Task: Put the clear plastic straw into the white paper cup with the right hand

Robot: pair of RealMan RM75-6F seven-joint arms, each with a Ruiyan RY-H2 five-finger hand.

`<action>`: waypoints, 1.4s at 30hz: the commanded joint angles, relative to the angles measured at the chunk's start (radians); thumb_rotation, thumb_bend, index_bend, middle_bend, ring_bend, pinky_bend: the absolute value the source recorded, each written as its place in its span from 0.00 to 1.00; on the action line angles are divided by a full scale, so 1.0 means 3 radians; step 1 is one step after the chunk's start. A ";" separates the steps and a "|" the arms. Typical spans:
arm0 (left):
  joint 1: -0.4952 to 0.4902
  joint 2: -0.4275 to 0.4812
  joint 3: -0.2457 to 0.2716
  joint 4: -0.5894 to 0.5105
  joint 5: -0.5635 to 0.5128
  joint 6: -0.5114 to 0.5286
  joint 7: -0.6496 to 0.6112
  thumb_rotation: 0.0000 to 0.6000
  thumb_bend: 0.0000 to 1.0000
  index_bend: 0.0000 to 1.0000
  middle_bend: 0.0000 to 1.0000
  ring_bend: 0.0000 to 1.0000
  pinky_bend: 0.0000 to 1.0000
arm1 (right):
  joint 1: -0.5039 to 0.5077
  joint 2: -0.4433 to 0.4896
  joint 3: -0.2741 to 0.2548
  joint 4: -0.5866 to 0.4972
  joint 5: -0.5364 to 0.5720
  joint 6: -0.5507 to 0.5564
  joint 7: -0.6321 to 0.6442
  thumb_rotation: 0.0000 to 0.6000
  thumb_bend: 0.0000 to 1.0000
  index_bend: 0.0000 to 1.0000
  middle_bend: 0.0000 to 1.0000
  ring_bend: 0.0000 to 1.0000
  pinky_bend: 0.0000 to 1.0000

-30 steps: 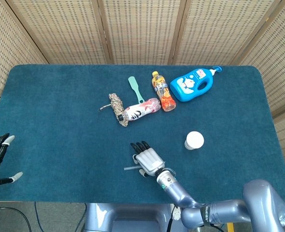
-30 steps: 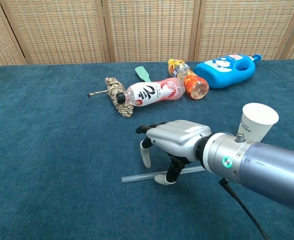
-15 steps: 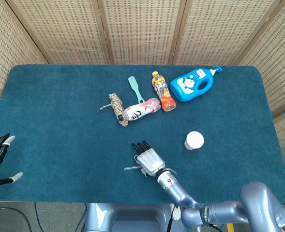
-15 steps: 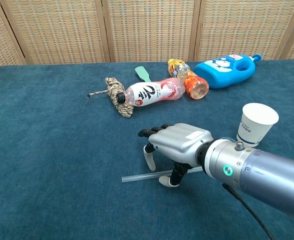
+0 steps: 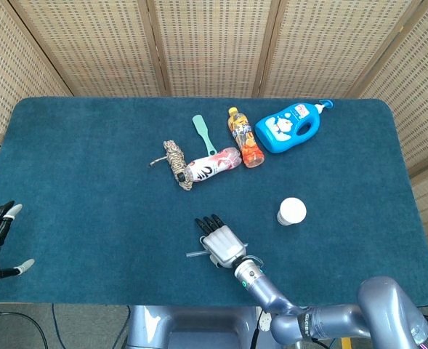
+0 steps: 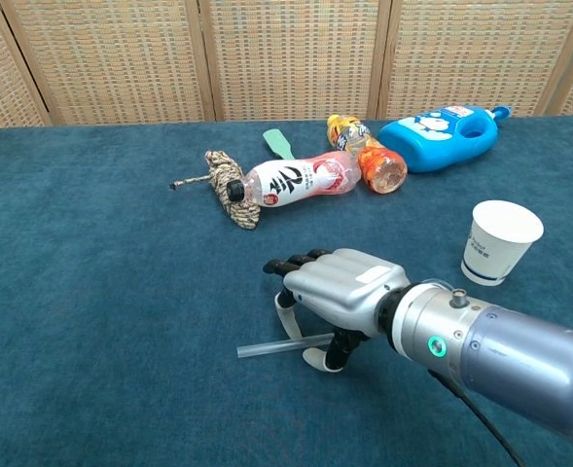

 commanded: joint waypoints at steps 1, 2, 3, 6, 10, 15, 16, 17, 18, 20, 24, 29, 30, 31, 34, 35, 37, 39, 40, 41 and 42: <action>-0.0004 -0.0002 -0.0003 0.0003 -0.0010 -0.0009 0.0005 1.00 0.12 0.00 0.00 0.00 0.00 | -0.0016 -0.0006 -0.0001 0.0003 -0.0017 -0.0008 0.0006 1.00 0.49 0.58 0.00 0.00 0.00; -0.0006 -0.0003 -0.0004 0.0001 -0.0013 -0.0013 0.0008 1.00 0.12 0.00 0.00 0.00 0.00 | -0.0022 -0.0003 -0.0001 -0.0002 -0.0037 -0.0012 0.0021 1.00 0.50 0.59 0.00 0.00 0.00; -0.0008 -0.0004 -0.0004 0.0001 -0.0015 -0.0018 0.0011 1.00 0.12 0.00 0.00 0.00 0.00 | -0.0029 -0.0001 0.0001 -0.0010 -0.0054 -0.0018 0.0039 1.00 0.50 0.60 0.00 0.00 0.00; -0.0011 -0.0008 -0.0004 -0.0002 -0.0022 -0.0026 0.0023 1.00 0.12 0.00 0.00 0.00 0.00 | -0.0046 -0.0002 0.0008 -0.0015 -0.0092 -0.0029 0.0069 1.00 0.51 0.63 0.00 0.00 0.00; -0.0008 -0.0006 -0.0005 -0.0005 -0.0023 -0.0022 0.0021 1.00 0.12 0.00 0.00 0.00 0.00 | -0.0067 0.0009 0.0039 -0.0056 -0.0123 -0.0039 0.0122 1.00 0.51 0.63 0.00 0.00 0.00; -0.0012 -0.0001 -0.0005 0.0004 -0.0027 -0.0032 0.0001 1.00 0.12 0.00 0.00 0.00 0.00 | -0.0123 0.0154 0.0241 -0.0383 -0.0142 -0.0049 0.0447 1.00 0.51 0.63 0.00 0.00 0.00; -0.0014 -0.0001 -0.0005 0.0005 -0.0026 -0.0035 -0.0004 1.00 0.12 0.00 0.00 0.00 0.00 | -0.0129 0.0209 0.0303 -0.0477 -0.0145 -0.0054 0.0526 1.00 0.51 0.63 0.00 0.00 0.00; -0.0016 0.0001 -0.0005 0.0004 -0.0024 -0.0036 -0.0008 1.00 0.12 0.00 0.00 0.00 0.00 | -0.0135 0.0271 0.0367 -0.0572 -0.0150 -0.0053 0.0596 1.00 0.51 0.63 0.00 0.00 0.00; -0.0016 0.0003 -0.0004 0.0005 -0.0022 -0.0036 -0.0011 1.00 0.12 0.00 0.00 0.00 0.00 | -0.0143 0.0349 0.0460 -0.0688 -0.0170 -0.0028 0.0682 1.00 0.51 0.63 0.00 0.00 0.00; -0.0016 0.0006 -0.0003 0.0005 -0.0019 -0.0034 -0.0017 1.00 0.12 0.00 0.00 0.00 0.00 | -0.0160 0.0533 0.0590 -0.0902 -0.0198 -0.0036 0.0827 1.00 0.51 0.63 0.00 0.00 0.00; -0.0009 0.0011 0.0003 -0.0001 0.0002 -0.0015 -0.0026 1.00 0.12 0.00 0.00 0.00 0.00 | -0.0230 0.0921 0.0908 -0.1242 -0.0210 0.0016 0.1156 1.00 0.51 0.64 0.00 0.00 0.00; -0.0003 0.0014 0.0015 -0.0006 0.0028 -0.0001 -0.0031 1.00 0.12 0.00 0.00 0.00 0.00 | -0.0382 0.1342 0.1166 -0.1455 -0.0070 -0.0003 0.1635 1.00 0.51 0.64 0.00 0.00 0.00; -0.0002 0.0014 0.0015 -0.0007 0.0030 0.0001 -0.0031 1.00 0.12 0.00 0.00 0.00 0.00 | -0.0409 0.1389 0.1195 -0.1469 -0.0040 -0.0009 0.1715 1.00 0.51 0.64 0.00 0.00 0.00; -0.0001 0.0015 0.0017 -0.0010 0.0035 0.0005 -0.0029 1.00 0.12 0.00 0.00 0.00 0.00 | -0.0492 0.1468 0.1264 -0.1488 0.0061 0.0007 0.1915 1.00 0.51 0.64 0.00 0.00 0.00; 0.0000 0.0016 0.0020 -0.0012 0.0046 0.0010 -0.0032 1.00 0.12 0.00 0.00 0.00 0.00 | -0.0629 0.1662 0.1325 -0.1503 0.0125 -0.0123 0.2308 1.00 0.51 0.64 0.00 0.00 0.00; -0.0001 0.0016 0.0022 -0.0012 0.0050 0.0010 -0.0033 1.00 0.12 0.00 0.00 0.00 0.00 | -0.0682 0.1722 0.1334 -0.1488 0.0136 -0.0173 0.2448 1.00 0.51 0.64 0.00 0.00 0.00; 0.0001 0.0021 0.0028 -0.0017 0.0065 0.0016 -0.0038 1.00 0.12 0.00 0.00 0.00 0.00 | -0.0867 0.1862 0.1327 -0.1390 0.0144 -0.0305 0.2861 1.00 0.51 0.64 0.00 0.00 0.00; 0.0003 0.0022 0.0031 -0.0019 0.0072 0.0021 -0.0041 1.00 0.12 0.00 0.00 0.00 0.00 | -0.0952 0.1912 0.1312 -0.1304 0.0035 -0.0405 0.3108 1.00 0.52 0.64 0.00 0.00 0.00; 0.0006 0.0023 0.0034 -0.0019 0.0079 0.0028 -0.0040 1.00 0.12 0.00 0.00 0.00 0.00 | -0.1011 0.1930 0.1297 -0.1237 -0.0025 -0.0458 0.3276 1.00 0.52 0.64 0.00 0.00 0.00; 0.0007 0.0022 0.0035 -0.0019 0.0084 0.0032 -0.0040 1.00 0.12 0.00 0.00 0.00 0.00 | -0.1049 0.1941 0.1288 -0.1187 -0.0079 -0.0496 0.3392 1.00 0.52 0.64 0.00 0.00 0.00; 0.0008 0.0022 0.0036 -0.0020 0.0087 0.0034 -0.0040 1.00 0.12 0.00 0.00 0.00 0.00 | -0.1083 0.1947 0.1279 -0.1134 -0.0137 -0.0527 0.3501 1.00 0.52 0.64 0.00 0.00 0.00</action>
